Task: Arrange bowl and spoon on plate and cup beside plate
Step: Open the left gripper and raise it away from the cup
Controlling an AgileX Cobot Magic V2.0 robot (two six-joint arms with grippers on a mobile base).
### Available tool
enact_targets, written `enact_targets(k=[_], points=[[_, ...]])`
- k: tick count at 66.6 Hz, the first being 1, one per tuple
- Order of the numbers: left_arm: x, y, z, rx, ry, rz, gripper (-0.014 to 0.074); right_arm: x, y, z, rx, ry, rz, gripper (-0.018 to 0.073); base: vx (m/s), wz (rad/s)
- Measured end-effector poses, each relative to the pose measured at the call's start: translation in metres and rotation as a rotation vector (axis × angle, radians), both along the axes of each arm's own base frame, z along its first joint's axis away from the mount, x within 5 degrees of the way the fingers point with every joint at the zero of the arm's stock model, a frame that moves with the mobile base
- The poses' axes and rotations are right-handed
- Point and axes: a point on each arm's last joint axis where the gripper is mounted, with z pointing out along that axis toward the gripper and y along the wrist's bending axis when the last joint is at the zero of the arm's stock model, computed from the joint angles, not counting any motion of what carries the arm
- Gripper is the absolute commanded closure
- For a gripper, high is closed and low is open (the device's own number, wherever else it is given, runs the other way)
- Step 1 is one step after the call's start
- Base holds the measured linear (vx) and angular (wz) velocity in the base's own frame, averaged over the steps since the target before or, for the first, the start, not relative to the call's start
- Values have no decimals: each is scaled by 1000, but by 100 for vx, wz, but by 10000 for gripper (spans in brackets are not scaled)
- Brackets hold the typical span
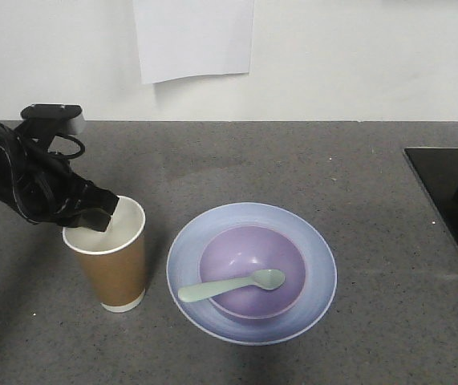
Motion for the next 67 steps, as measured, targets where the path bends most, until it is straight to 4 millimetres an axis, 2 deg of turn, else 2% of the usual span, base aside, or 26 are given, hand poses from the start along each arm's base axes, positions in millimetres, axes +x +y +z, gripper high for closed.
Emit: enact_targets(k=[13,28,29,39,53,59,62,67], points=[[-3,0,7,-21,-22,5,225,0,0,0,0,0,0,565,0,0],[-20,4,38,-46,-145,12,226,0,0,1,1,-7,0,565,0,0],[-31,6,54,-55,-206,3,227,1,1,4,14,-42,1,565,0,0],[-58,13,88,-77,-360,-5,280,13,3,13,38,-123,-18,565,0,0],[-109,31,141,-66,-673,22,472,52,15,15,-24,-112,-44,565,0,0],[-130,39,149,-39,-761,33,562,64,20,8,-39,-153,-39,565,0,0],[-139,42,147,-29,-780,36,605,70,22,-3,-44,-159,-39,565,0,0],[-154,47,133,-16,-786,39,605,78,24,-29,-42,-157,-51,565,0,0]])
